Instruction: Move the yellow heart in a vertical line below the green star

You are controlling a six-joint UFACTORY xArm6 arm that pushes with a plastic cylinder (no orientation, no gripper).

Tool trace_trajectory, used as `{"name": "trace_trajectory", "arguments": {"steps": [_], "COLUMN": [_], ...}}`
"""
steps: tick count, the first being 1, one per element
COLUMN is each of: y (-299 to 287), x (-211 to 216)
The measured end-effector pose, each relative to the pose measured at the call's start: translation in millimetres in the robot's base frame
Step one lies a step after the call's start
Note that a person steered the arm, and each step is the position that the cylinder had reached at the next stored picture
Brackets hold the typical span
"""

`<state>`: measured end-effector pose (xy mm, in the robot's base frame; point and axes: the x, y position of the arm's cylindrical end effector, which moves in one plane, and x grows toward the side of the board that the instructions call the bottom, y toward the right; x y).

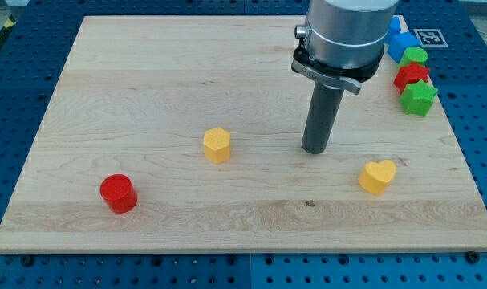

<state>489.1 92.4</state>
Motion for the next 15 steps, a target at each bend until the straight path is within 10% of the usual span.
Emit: {"name": "trace_trajectory", "arguments": {"steps": [15], "y": [101], "x": [70]}}
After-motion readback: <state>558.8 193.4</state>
